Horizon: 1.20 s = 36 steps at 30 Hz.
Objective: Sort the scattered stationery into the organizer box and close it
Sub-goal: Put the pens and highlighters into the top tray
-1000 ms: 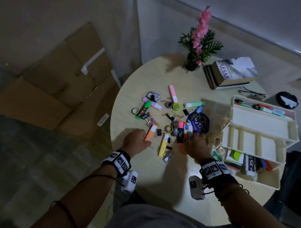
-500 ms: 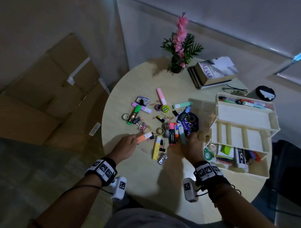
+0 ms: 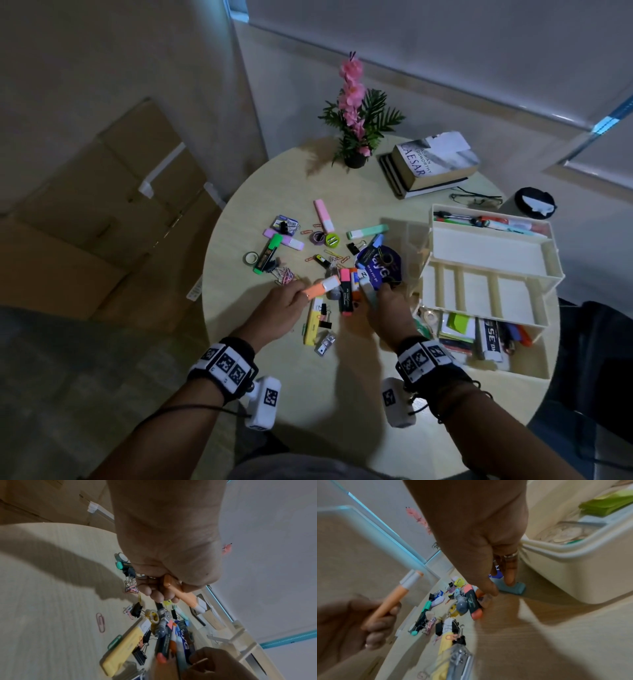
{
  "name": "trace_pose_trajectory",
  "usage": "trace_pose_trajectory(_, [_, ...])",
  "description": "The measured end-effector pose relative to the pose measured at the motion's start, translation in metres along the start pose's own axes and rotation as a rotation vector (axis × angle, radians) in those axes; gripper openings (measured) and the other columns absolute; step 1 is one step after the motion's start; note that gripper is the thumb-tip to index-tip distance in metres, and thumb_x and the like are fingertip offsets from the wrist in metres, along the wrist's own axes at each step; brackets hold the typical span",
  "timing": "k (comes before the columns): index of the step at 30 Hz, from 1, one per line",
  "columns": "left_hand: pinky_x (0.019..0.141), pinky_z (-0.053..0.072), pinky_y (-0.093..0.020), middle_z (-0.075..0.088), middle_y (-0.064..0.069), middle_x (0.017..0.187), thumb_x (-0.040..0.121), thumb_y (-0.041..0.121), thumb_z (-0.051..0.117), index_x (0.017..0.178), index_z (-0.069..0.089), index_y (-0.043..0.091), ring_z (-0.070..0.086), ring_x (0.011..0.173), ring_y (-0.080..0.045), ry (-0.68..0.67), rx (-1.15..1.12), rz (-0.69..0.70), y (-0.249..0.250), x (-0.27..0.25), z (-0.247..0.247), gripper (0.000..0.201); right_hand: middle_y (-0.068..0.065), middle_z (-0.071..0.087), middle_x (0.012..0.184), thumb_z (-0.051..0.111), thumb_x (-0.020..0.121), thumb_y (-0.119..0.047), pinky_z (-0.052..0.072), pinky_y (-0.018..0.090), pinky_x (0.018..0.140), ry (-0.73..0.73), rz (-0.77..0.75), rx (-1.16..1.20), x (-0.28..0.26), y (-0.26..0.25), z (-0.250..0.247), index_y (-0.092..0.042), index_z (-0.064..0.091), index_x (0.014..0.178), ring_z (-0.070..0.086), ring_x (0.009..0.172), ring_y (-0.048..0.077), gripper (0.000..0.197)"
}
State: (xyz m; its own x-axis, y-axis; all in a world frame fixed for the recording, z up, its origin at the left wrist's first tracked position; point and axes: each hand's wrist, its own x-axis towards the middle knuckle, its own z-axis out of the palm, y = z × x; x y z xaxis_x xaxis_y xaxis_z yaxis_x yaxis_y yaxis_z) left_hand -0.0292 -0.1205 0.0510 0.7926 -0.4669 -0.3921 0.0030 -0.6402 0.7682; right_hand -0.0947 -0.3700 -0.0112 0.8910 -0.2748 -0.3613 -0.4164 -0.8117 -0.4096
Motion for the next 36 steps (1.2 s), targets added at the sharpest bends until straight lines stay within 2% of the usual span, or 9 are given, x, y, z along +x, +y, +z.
trace_pose_trajectory(4, [0.053, 0.034, -0.032, 0.062, -0.012, 0.078, 0.104, 0.024, 0.045, 0.099, 0.062, 0.022, 0.048, 0.057, -0.011, 0.020, 0.035, -0.002, 0.015, -0.007, -0.002, 0.017, 0.013, 0.064, 0.119, 0.054, 0.105, -0.013, 0.059, 0.028, 0.076, -0.030, -0.101, -0.106, 0.004, 0.000, 0.004, -0.015, 0.053, 0.130, 0.070, 0.094, 0.024, 0.026])
trace_pose_trajectory(9, [0.056, 0.034, -0.029, 0.057, -0.010, 0.079, 0.106, 0.017, 0.050, 0.091, 0.062, 0.020, 0.048, 0.062, -0.011, 0.091, 0.036, 0.105, 0.041, -0.006, -0.009, 0.019, 0.013, 0.066, 0.112, 0.059, 0.102, -0.015, 0.048, 0.024, 0.071, -0.046, 0.004, -0.002, 0.004, -0.003, -0.003, -0.005, 0.052, 0.131, 0.071, 0.097, 0.026, 0.031])
trace_pose_trajectory(13, [0.064, 0.042, -0.034, 0.052, -0.003, 0.089, 0.109, 0.022, 0.048, 0.108, 0.068, 0.012, 0.055, 0.074, -0.018, 0.132, 0.077, 0.161, 0.058, 0.009, -0.005, 0.023, 0.003, 0.063, 0.095, 0.070, 0.096, -0.014, 0.042, 0.012, 0.059, 0.012, -0.003, 0.156, -0.020, -0.003, -0.043, -0.005, 0.055, 0.116, 0.061, 0.078, 0.020, 0.027])
trace_pose_trajectory(15, [0.065, 0.041, -0.035, 0.049, 0.000, 0.089, 0.111, 0.025, 0.045, 0.109, 0.068, 0.011, 0.053, 0.072, -0.014, 0.142, 0.093, 0.173, 0.064, 0.017, -0.005, 0.027, -0.002, 0.063, 0.085, 0.078, 0.087, -0.019, 0.034, 0.016, 0.051, 0.072, -0.037, 0.188, -0.034, 0.003, -0.067, -0.014, 0.058, 0.105, 0.060, 0.072, 0.020, 0.027])
trace_pose_trajectory(17, [0.064, 0.040, -0.030, 0.049, 0.003, 0.089, 0.111, 0.027, 0.045, 0.108, 0.068, 0.014, 0.051, 0.071, -0.007, 0.150, 0.096, 0.203, 0.079, 0.028, 0.001, 0.027, -0.001, 0.069, 0.083, 0.079, 0.084, -0.022, 0.038, 0.021, 0.052, 0.122, -0.051, 0.256, -0.047, 0.022, -0.099, -0.017, 0.065, 0.104, 0.063, 0.068, 0.017, 0.025])
trace_pose_trajectory(20, [0.069, 0.041, -0.023, 0.056, 0.003, 0.099, 0.109, 0.024, 0.052, 0.112, 0.069, 0.022, 0.057, 0.082, -0.004, 0.152, 0.071, 0.262, 0.116, 0.050, 0.017, 0.018, -0.011, 0.069, 0.078, 0.074, 0.090, -0.016, 0.039, 0.013, 0.053, 0.213, -0.125, 0.382, -0.066, 0.061, -0.153, -0.025, 0.071, 0.108, 0.062, 0.063, 0.006, 0.020])
trace_pose_trajectory(25, [0.079, 0.044, -0.031, 0.063, -0.008, 0.102, 0.104, 0.020, 0.061, 0.113, 0.074, 0.013, 0.061, 0.088, -0.022, 0.197, 0.098, 0.355, 0.184, 0.097, 0.064, 0.018, 0.001, 0.075, 0.080, 0.068, 0.101, -0.017, 0.058, 0.040, 0.065, 0.259, -0.096, 0.562, -0.073, 0.133, -0.225, -0.024, 0.074, 0.104, 0.071, 0.071, 0.021, 0.010])
trace_pose_trajectory(32, [0.083, 0.044, -0.040, 0.070, -0.004, 0.095, 0.097, 0.028, 0.068, 0.100, 0.079, 0.027, 0.060, 0.095, -0.031, 0.243, 0.316, 0.314, 0.219, 0.143, 0.131, 0.012, -0.004, 0.076, 0.090, 0.064, 0.104, -0.028, 0.060, 0.049, 0.077, 0.255, -0.107, 0.491, -0.055, 0.211, -0.253, -0.029, 0.075, 0.114, 0.072, 0.082, 0.019, 0.015])
trace_pose_trajectory(36, [0.088, 0.035, -0.043, 0.071, -0.002, 0.094, 0.097, 0.031, 0.069, 0.102, 0.078, 0.029, 0.055, 0.099, -0.030, 0.302, 0.455, 0.291, 0.221, 0.151, 0.145, 0.011, -0.009, 0.075, 0.091, 0.068, 0.101, -0.028, 0.059, 0.039, 0.072, 0.285, -0.140, 0.390, -0.046, 0.229, -0.251, -0.031, 0.074, 0.120, 0.068, 0.082, 0.010, 0.020])
